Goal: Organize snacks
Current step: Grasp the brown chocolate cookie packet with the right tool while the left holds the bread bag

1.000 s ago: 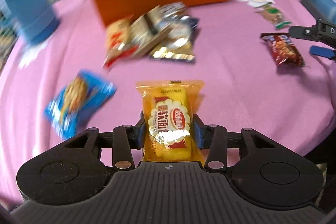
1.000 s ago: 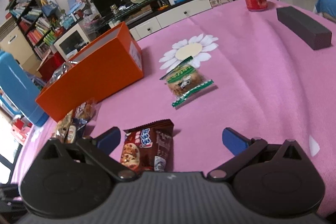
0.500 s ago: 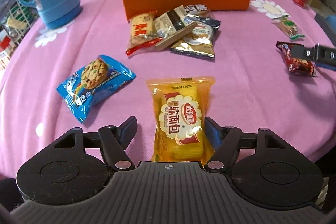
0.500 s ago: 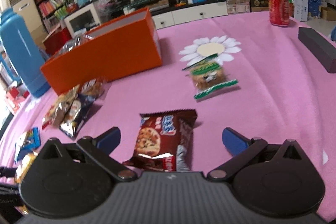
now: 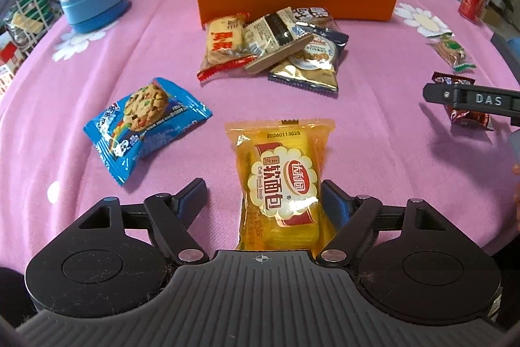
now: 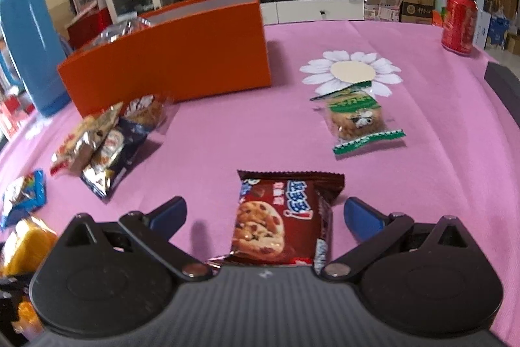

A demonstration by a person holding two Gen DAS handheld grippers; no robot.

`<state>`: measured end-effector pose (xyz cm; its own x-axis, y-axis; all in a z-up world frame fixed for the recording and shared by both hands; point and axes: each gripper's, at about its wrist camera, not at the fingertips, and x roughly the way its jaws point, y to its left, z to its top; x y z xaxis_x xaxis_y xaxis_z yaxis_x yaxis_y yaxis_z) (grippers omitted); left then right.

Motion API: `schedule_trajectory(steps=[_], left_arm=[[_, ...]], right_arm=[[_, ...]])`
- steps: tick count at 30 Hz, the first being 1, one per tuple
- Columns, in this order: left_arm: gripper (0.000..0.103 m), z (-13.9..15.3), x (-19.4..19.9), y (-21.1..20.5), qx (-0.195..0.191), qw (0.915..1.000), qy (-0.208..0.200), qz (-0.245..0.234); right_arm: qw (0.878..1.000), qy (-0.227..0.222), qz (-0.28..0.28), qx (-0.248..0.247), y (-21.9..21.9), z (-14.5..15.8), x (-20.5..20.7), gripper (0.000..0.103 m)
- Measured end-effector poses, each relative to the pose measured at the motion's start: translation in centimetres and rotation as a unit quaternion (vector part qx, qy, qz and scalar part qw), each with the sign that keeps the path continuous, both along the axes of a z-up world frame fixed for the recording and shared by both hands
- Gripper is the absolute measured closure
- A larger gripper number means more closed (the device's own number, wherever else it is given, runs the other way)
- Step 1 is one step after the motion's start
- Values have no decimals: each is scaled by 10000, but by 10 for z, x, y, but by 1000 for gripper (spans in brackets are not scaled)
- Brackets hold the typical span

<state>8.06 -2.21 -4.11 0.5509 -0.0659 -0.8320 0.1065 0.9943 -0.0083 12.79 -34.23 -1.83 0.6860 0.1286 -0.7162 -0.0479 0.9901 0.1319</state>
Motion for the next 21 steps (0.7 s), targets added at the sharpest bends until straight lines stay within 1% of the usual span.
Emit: schedule_trajectory(steps=[4, 5, 6, 7, 8, 9, 10, 11, 12, 14, 15, 16, 17, 18, 19, 20, 21], left_arm=[[44, -1, -1, -2, 21, 10000, -21, 8], [44, -2, -1, -1, 19, 10000, -33, 4], [47, -1, -1, -1, 7, 10000, -48, 4], [58, -1, -2, -1, 5, 10000, -79, 8], [66, 0, -2, 0, -7, 9999, -109, -3], [88, 2, -2, 0, -8, 9999, -130, -6], [94, 3, -2, 0, -3, 9999, -133, 7], [95, 4, -1, 2, -39, 9999, -102, 37], [97, 5, -1, 4, -90, 9999, -96, 70], [97, 5, -2, 6, -146, 9998, -78, 109], [96, 6, -2, 6, -143, 9998, -65, 114], [93, 6, -3, 6, -133, 9998, -56, 106], [92, 6, -4, 5, -104, 9999, -56, 92], [79, 5, -4, 5, -70, 9999, -56, 98], [59, 3, -4, 4, -10, 9999, -28, 136], [54, 1, -3, 3, 36, 9998, -17, 174], [53, 0, -4, 3, 44, 9998, -68, 175]], right_arm=[[9999, 20, 45, -132, 5, -1, 1, 1], [9998, 12, 102, -184, 6, -1, 0, 1], [9995, -6, 169, -255, 8, -2, -1, 1], [9992, -18, 224, -320, 9, -3, -3, 1], [9988, -15, 278, -393, 10, -3, -5, 1], [9982, -10, 344, -498, 11, -3, -8, 4], [9979, -33, 382, -525, 11, -3, -11, 7], [9978, -84, 398, -527, 10, -1, -15, 30], [9975, -157, 407, -550, 8, 4, -20, 50], [9987, -111, 392, -293, 1, 7, -23, 51], [9988, -114, 389, -258, -1, 7, -24, 51], [9987, -117, 396, -288, -1, 7, -26, 51], [9986, -111, 412, -298, 0, 7, -26, 48], [9985, -107, 444, -309, 2, 7, -26, 35], [9984, -95, 466, -310, 3, 6, -26, 24], [9984, -57, 448, -346, 5, 3, -26, 14], [9978, -97, 493, -441, 7, 1, -28, 14]])
